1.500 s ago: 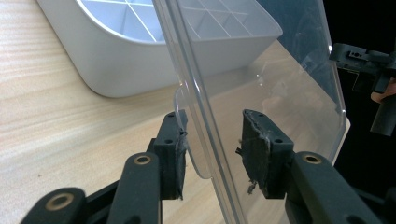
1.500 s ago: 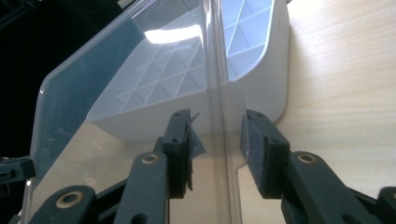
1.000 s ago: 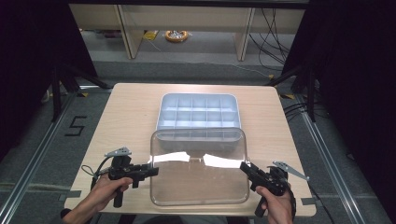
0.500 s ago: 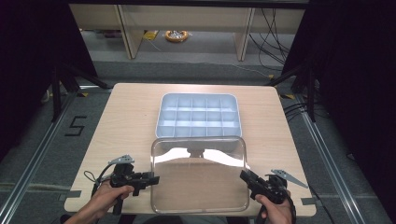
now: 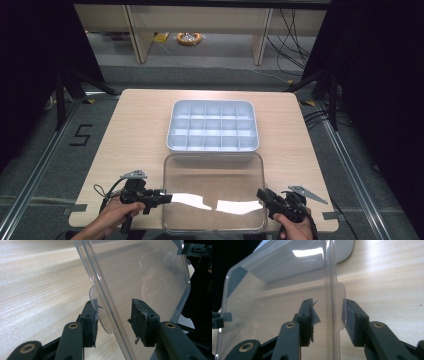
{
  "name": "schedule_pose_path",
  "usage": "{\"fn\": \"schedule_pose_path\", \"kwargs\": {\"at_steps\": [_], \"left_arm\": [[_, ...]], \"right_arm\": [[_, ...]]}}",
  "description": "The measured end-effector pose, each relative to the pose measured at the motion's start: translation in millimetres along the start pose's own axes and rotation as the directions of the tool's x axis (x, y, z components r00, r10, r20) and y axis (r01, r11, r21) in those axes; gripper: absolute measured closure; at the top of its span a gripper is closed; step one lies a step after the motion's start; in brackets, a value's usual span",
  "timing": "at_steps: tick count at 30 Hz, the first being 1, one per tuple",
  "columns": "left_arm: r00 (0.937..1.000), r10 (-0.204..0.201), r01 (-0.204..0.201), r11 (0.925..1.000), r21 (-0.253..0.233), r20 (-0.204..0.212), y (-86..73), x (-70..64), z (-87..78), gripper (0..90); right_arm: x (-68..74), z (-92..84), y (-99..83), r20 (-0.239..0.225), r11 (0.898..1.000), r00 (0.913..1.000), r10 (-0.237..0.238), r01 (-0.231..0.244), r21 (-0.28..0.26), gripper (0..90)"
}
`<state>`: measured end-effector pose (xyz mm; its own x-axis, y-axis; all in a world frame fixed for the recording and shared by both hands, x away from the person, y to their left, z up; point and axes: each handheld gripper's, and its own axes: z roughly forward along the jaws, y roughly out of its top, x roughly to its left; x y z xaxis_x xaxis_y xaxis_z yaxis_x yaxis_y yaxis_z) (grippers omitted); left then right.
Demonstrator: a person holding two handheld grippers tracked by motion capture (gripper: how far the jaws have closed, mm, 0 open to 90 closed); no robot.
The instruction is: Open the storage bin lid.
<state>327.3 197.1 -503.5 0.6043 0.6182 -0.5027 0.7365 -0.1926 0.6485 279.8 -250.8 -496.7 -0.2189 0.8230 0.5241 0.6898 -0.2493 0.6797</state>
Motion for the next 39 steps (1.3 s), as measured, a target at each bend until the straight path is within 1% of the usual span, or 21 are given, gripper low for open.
{"fn": "schedule_pose_path", "kwargs": {"at_steps": [2, 5, 6, 7, 9, 10, 11, 12, 13, 15, 17, 18, 19, 23, 26, 27, 32, 33, 34, 35, 39], "left_arm": [[0.9999, 0.013, -0.013, 0.9999, 0.008, -0.003, -0.6, 0.4, 0.6, 56.1], [0.9996, 0.028, -0.027, 0.9993, 0.026, -0.003, -1.2, 0.1, 2.1, 55.2], [0.9996, 0.027, -0.027, 0.9991, 0.031, -0.004, -1.5, -0.2, 2.7, 54.7], [0.9996, 0.029, -0.029, 0.999, 0.034, -0.004, -1.7, -0.4, 3.2, 54.4], [0.9989, 0.044, -0.043, 0.9981, 0.044, -0.015, -1.8, -0.4, 3.7, 53.4], [0.9989, 0.044, -0.043, 0.9979, 0.047, -0.017, -2.0, 0.0, 4.1, 53.0], [0.999, 0.041, -0.04, 0.998, 0.05, -0.018, -2.1, 0.1, 4.3, 52.7], [0.999, 0.04, -0.039, 0.9979, 0.052, -0.019, -2.2, 0.3, 4.5, 52.5], [0.9989, 0.042, -0.041, 0.9977, 0.054, -0.021, -2.2, 0.4, 4.7, 52.3], [0.9981, 0.056, -0.054, 0.9962, 0.068, -0.027, -2.1, 0.7, 4.7, 51.4], [0.9973, 0.063, -0.061, 0.9955, 0.073, -0.037, -2.4, 0.5, 4.9, 50.6], [0.9969, 0.067, -0.064, 0.995, 0.076, -0.04, -2.5, 0.5, 4.9, 50.3], [0.9966, 0.069, -0.065, 0.9948, 0.078, -0.045, -2.6, 0.5, 4.8, 50.1], [0.9964, 0.072, -0.068, 0.994, 0.086, -0.045, -2.8, 0.5, 4.7, 49.5], [0.9959, 0.077, -0.072, 0.9931, 0.092, -0.048, -3.3, 0.0, 4.9, 48.9], [0.9959, 0.079, -0.074, 0.9926, 0.096, -0.044, -3.5, 0.2, 4.8, 48.7], [0.996, 0.078, -0.073, 0.9926, 0.097, -0.045, -4.1, 0.5, 5.0, 48.7], [0.9958, 0.081, -0.076, 0.9919, 0.102, -0.043, -4.1, 1.0, 4.9, 48.6], [0.996, 0.076, -0.071, 0.9924, 0.1, -0.046, -4.2, 0.7, 5.3, 48.4], [0.9956, 0.08, -0.075, 0.9917, 0.104, -0.049, -4.4, 0.7, 5.8, 48.1], [0.99, 0.111, -0.101, 0.9887, 0.11, -0.088, -5.9, -2.9, 7.1, 45.3]], "right_arm": [[-3.4, 2.2, -1.7, 0.025, 0.999, 0.9988, -0.041, 0.042, -0.006, 61.3], [-4.9, 2.2, -2.7, 0.018, 0.999, 0.9991, -0.039, 0.039, 0.008, 61.1], [-2.9, 1.6, -3.0, 0.023, 1.0, 0.9997, -0.005, 0.005, 0.021, 61.0], [-6.6, 3.8, -3.2, 0.017, 0.999, 0.9991, -0.038, 0.038, 0.022, 61.0], [-4.6, 3.2, -3.9, 0.018, 0.999, 0.9998, 0.012, -0.013, 0.048, 60.8], [-10.4, 5.6, -3.8, 0.021, 0.998, 0.9984, -0.052, 0.052, 0.035, 60.8], [-6.4, 4.8, -4.4, 0.011, 0.999, 0.9999, 0.005, -0.006, 0.044, 60.8], [-6.0, 4.8, -4.5, 0.007, 0.999, 0.9999, 0.009, -0.009, 0.048, 60.7], [-9.4, 5.9, -4.2, 0.021, 0.998, 0.9987, -0.047, 0.046, 0.041, 60.7], [-8.2, 6.0, -4.7, 0.021, 0.998, 0.9994, -0.028, 0.027, 0.054, 60.5], [-11.3, 7.3, -4.8, 0.014, 0.997, 0.9982, -0.057, 0.057, 0.057, 60.3], [-7.1, 7.4, -6.0, 0.017, 0.997, 0.9998, -0.005, 0.003, 0.078, 60.0], [-6.3, 6.6, -5.9, 0.01, 0.996, 0.9999, 0.003, -0.004, 0.09, 60.0], [-7.8, 7.3, -6.5, 0.044, 0.995, 0.998, -0.045, 0.041, 0.092, 59.7], [-6.3, 7.9, -7.2, 0.023, 0.995, 0.9995, -0.022, 0.02, 0.093, 59.5], [-10.6, 8.3, -6.6, 0.017, 0.994, 0.997, -0.076, 0.074, 0.086, 59.4], [-9.0, 7.6, -8.0, 0.025, 0.993, 0.9975, -0.066, 0.063, 0.103, 59.2], [-7.0, 7.4, -8.6, 0.024, 0.994, 0.9991, -0.034, 0.031, 0.108, 59.2], [-10.5, 8.2, -8.2, 0.024, 0.992, 0.9969, -0.075, 0.072, 0.103, 59.0], [-8.7, 8.3, -8.7, 0.026, 0.993, 0.9984, -0.051, 0.048, 0.105, 58.9], [-10.5, 8.3, -8.2, 0.032, 0.992, 0.9965, -0.077, 0.073, 0.106, 58.1]]}}
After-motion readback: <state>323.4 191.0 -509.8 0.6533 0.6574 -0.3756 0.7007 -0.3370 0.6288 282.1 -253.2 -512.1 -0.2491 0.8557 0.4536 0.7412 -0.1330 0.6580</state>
